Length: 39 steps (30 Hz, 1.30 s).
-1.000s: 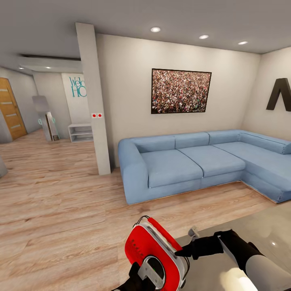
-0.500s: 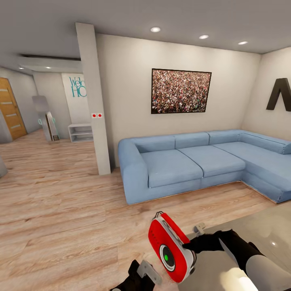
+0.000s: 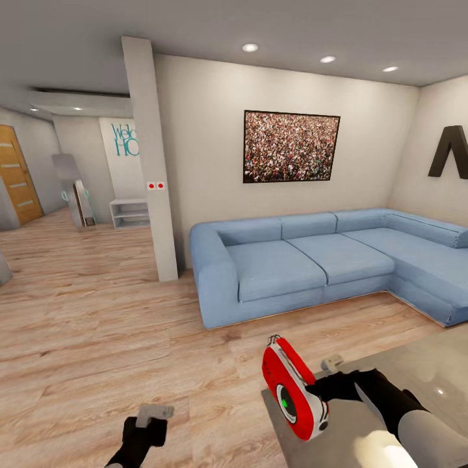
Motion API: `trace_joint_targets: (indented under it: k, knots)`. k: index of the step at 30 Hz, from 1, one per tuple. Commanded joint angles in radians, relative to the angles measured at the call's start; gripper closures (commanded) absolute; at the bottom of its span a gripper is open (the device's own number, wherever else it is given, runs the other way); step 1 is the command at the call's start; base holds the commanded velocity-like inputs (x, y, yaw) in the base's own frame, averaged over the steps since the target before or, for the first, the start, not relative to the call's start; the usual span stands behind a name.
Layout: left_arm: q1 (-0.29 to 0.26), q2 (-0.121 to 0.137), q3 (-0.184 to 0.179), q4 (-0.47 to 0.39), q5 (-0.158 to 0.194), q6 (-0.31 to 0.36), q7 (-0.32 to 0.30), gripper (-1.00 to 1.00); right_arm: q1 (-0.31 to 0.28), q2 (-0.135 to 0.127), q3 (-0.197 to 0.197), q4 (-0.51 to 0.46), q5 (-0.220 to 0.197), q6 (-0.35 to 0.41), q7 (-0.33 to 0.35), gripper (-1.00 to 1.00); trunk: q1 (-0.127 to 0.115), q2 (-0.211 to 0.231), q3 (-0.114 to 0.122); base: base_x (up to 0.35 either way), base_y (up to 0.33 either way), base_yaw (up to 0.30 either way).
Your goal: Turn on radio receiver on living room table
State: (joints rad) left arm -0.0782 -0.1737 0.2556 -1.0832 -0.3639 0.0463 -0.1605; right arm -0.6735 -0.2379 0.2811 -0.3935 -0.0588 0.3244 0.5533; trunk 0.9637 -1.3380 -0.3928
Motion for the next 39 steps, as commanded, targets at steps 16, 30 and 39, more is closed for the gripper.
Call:
trace_joint_targets:
  k: [16,30,39]
  knots:
    - [0.018,-0.001,0.231,0.180,0.001,-0.120,0.010,1.00,0.006,0.025,-0.002,-0.027,0.001,-0.001,-0.040,1.00,0.000,0.000,0.000,0.000,0.000,0.000]
    - [0.018,-0.001,0.237,0.257,0.000,-0.125,0.013,1.00,0.006,-0.038,-0.003,0.027,0.059,0.010,-0.029,1.00,0.000,0.000,0.000,0.000,0.000,0.000]
    - [0.018,-0.001,0.240,0.266,0.000,-0.129,0.015,1.00,0.006,-0.041,-0.002,0.039,-0.009,0.008,-0.027,1.00,0.000,0.000,0.000,-0.259,0.000,0.000]
